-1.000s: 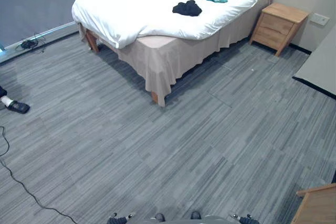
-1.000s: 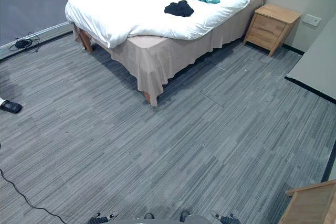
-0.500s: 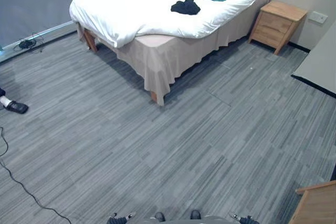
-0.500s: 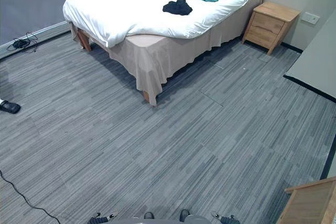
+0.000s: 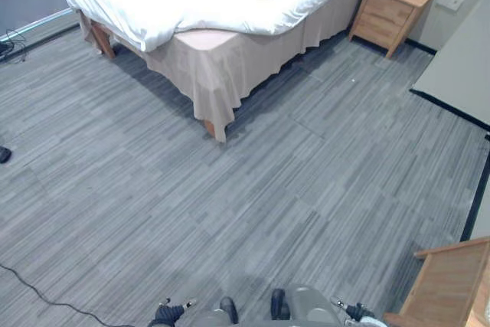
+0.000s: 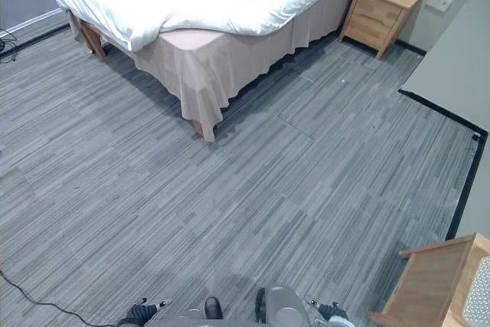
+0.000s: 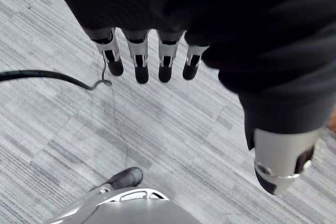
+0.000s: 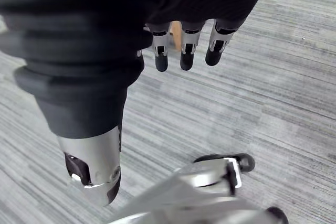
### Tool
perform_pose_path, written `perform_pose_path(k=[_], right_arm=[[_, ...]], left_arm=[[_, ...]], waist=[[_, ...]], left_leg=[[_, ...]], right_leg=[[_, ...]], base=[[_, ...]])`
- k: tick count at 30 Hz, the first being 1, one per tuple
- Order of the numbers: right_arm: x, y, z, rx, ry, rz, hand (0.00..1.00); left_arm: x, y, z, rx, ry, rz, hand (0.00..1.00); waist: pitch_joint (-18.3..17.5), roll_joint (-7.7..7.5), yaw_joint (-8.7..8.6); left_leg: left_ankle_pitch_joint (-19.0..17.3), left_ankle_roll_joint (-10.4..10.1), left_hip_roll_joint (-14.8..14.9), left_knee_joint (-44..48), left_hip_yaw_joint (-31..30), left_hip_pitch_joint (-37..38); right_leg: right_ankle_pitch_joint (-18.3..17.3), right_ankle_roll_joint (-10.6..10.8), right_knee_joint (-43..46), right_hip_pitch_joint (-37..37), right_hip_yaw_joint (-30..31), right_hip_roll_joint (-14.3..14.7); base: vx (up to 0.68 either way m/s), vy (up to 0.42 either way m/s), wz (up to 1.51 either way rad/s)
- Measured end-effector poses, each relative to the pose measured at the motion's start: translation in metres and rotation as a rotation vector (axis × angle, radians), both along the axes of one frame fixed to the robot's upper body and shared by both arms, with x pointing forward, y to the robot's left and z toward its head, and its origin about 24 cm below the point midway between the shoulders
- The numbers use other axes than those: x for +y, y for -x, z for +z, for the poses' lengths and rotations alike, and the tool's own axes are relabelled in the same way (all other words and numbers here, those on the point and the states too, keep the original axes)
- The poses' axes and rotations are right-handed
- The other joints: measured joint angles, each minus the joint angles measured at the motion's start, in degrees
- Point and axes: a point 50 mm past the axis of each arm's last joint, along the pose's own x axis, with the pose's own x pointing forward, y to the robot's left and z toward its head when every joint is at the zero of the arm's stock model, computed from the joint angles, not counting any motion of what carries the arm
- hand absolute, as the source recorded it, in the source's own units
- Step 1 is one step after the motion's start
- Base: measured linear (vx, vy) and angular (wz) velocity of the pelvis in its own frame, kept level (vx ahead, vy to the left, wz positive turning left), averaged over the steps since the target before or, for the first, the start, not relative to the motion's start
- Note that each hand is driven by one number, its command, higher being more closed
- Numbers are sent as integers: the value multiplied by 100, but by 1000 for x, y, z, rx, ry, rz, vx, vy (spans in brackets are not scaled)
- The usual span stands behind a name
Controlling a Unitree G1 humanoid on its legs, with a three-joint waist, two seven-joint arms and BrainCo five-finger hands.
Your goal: Tidy the bed and pick cloth on bed and put in laundry
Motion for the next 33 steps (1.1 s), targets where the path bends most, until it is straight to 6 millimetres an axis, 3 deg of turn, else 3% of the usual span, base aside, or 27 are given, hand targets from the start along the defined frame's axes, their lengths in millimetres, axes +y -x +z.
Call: perform_pose_path(k=[1,2,5,6,7,8,10,11,12,13,14,15,16,18,19,20,21,22,23,24,25,27,28,29,31,33], right_arm=[[0,0,0,1,-1,-1,0],[0,2,-1,7,-3,-7,0],[5,8,-3,25,-22,-28,0],[0,14,-3,40,-23,-66,0],[-8,16,-2,43,-3,-78,0],[-10,14,-1,37,-1,-91,0],[-14,12,0,31,3,-107,0],[-10,16,-2,40,-8,-113,0],[-10,15,-2,46,-2,-85,0],[-13,12,-1,42,7,-64,0],[-13,3,1,28,16,-22,0],[-11,-7,2,7,18,6,0],[-10,-11,3,-1,18,18,0],[-13,-27,7,-24,36,73,0],[-13,-31,8,-35,38,72,0],[-12,-34,8,-45,37,68,0],[-13,-34,9,-47,39,69,0],[-14,-33,9,-49,43,69,0],[-18,-28,9,-46,57,68,0],[-15,-23,8,-32,55,79,0],[-6,-23,6,-30,38,96,0],[3,-22,4,-25,23,122,0],[0,-24,5,-28,33,133,0],[-2,-26,6,-34,44,153,0],[-3,-32,8,-56,61,184,0],[-5,-33,9,-58,68,187,0]], left_arm=[[0,-2,0,-4,1,1,0],[1,-4,1,-9,-2,0,0],[5,-16,4,-28,-13,-6,0],[-1,-22,4,-45,7,10,0],[-14,-23,2,-44,39,3,0],[-25,-28,1,-56,71,-15,0],[-31,-34,3,-84,92,-15,0],[-34,-38,5,-106,100,-6,0],[-33,-42,7,-136,101,5,0],[-32,-46,9,-157,99,11,0],[-29,-53,13,-197,94,26,0],[-26,-57,16,-221,90,37,0],[-25,-60,18,-235,90,43,0],[-23,-67,23,-288,98,68,0],[-23,-68,24,-295,97,70,0],[-22,-68,24,-300,95,75,0],[-23,-66,23,-293,98,76,0],[-25,-65,22,-287,102,78,0],[-28,-61,20,-271,112,80,0],[-28,-61,19,-263,113,78,0],[-22,-62,20,-268,100,79,0],[-19,-59,19,-254,95,91,0],[-20,-57,18,-247,99,92,0],[-23,-55,16,-227,103,79,0],[-17,-49,13,-187,86,59,0],[-11,-46,12,-167,63,34,0]], waist=[[8,-3,-13],[14,-29,-76],[90,-140,-271],[182,36,-310],[194,330,-297],[160,504,-260],[198,441,-287],[216,429,-267],[279,412,-223],[333,417,-180],[442,406,-71],[499,330,-30],[509,307,21],[520,286,148],[522,279,177],[521,266,237],[505,287,238],[488,316,239],[410,443,252],[348,309,223],[283,53,238],[166,-136,338],[161,-116,370],[166,-84,299],[209,-3,203],[209,-5,221]], left_leg=[[-52,-83,56,-1,-4,36],[-139,-218,130,21,-19,75],[-552,-556,182,176,-131,261],[-830,-524,366,169,-185,555],[-888,-396,592,198,-119,642],[-490,-648,771,554,-95,655],[-182,-605,1074,2109,-142,155],[513,-206,1455,3696,-128,-442],[1005,54,1899,5304,-170,-1016],[934,69,2071,6087,-167,-1264],[600,94,2199,7184,-145,-1659],[263,82,2133,7493,-75,-2015],[144,60,2052,7413,-9,-2162],[-227,-287,1531,6075,229,-2743],[-243,-310,1388,5487,334,-2780],[-215,-332,1115,4146,671,-2742],[-8,-324,871,2805,1110,-2650],[341,-215,792,2207,1432,-2601],[1229,249,763,1697,2107,-2573],[954,1254,596,1649,2531,-2441],[906,1309,314,1590,2497,-2434],[665,1202,-117,1266,2195,-2131],[567,1082,-248,1141,1949,-1938],[428,991,-333,1100,1595,-1720],[325,894,-404,1052,1101,-1389],[263,762,-458,896,671,-969]], right_leg=[[296,8,-686,14,-64,4],[871,127,-1829,-19,-156,-10],[1042,276,-2221,-276,-154,-299],[1758,158,-1822,-331,-115,-177],[1752,112,-1385,-478,-152,30],[1669,-80,-901,-603,-110,224],[1394,-408,-731,-360,-194,341],[1116,-532,-771,6,-209,506],[857,-718,-829,406,-130,719],[769,-765,-868,605,-31,855],[658,-880,-993,1029,172,1042],[548,-939,-1150,1415,361,1114],[486,-926,-1213,1557,472,1122],[271,-798,-1459,1999,781,997],[229,-752,-1487,2068,827,931],[153,-598,-1574,2255,880,829],[61,-459,-1741,2525,856,766],[1,-362,-1833,2662,797,760],[-166,-172,-1875,2864,695,834],[-364,-16,-1858,3104,525,738],[-325,97,-1857,3200,315,537],[-276,309,-1312,3267,69,298],[-280,553,-202,2913,38,144],[-272,947,1473,2277,155,-16],[-642,896,2583,1664,292,-65],[-898,596,2000,1297,296,-187]], base=[[506,-224,-5],[492,-231,-5],[487,-305,15],[599,-404,-5],[775,-508,-39],[653,-449,-41],[653,-543,-27],[770,-521,-30],[628,-326,-47],[572,-221,-86],[534,-169,-102],[524,-131,-101],[535,-65,-84],[533,16,-65],[506,89,-53],[496,131,-35],[651,188,-22],[586,189,12],[773,299,49],[648,275,79],[625,275,85],[494,245,88],[617,297,118],[493,196,113],[509,49,156],[495,-69,135]])
